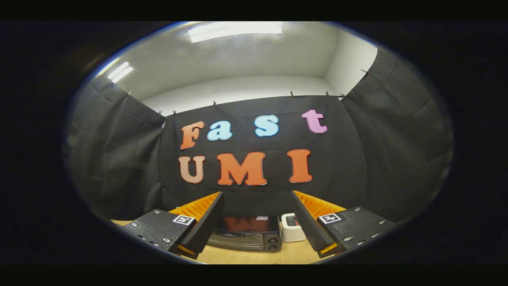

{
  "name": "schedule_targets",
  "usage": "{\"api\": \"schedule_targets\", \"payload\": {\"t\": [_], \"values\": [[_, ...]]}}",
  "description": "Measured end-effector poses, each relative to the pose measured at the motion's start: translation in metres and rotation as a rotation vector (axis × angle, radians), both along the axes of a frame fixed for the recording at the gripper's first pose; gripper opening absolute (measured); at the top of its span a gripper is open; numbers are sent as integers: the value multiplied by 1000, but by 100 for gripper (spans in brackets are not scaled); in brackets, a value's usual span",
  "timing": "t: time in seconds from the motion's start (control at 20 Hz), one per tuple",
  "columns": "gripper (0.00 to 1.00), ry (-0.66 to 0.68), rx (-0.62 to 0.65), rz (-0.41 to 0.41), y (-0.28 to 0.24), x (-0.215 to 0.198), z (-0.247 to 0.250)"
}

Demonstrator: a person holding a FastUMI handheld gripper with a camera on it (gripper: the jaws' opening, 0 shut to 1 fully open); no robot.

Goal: Open the toaster oven, put the food inside, and close the toaster oven door.

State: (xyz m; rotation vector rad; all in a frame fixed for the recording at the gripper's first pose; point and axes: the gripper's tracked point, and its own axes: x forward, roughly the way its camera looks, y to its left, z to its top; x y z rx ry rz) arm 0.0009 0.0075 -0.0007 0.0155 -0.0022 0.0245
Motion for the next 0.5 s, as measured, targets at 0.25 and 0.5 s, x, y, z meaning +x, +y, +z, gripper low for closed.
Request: {"api": "schedule_targets", "payload": {"t": [0.25, 0.5], "values": [[98, 5, 0, 10, 7, 1, -4], [98, 26, 23, 29, 18, 6, -17]]}}
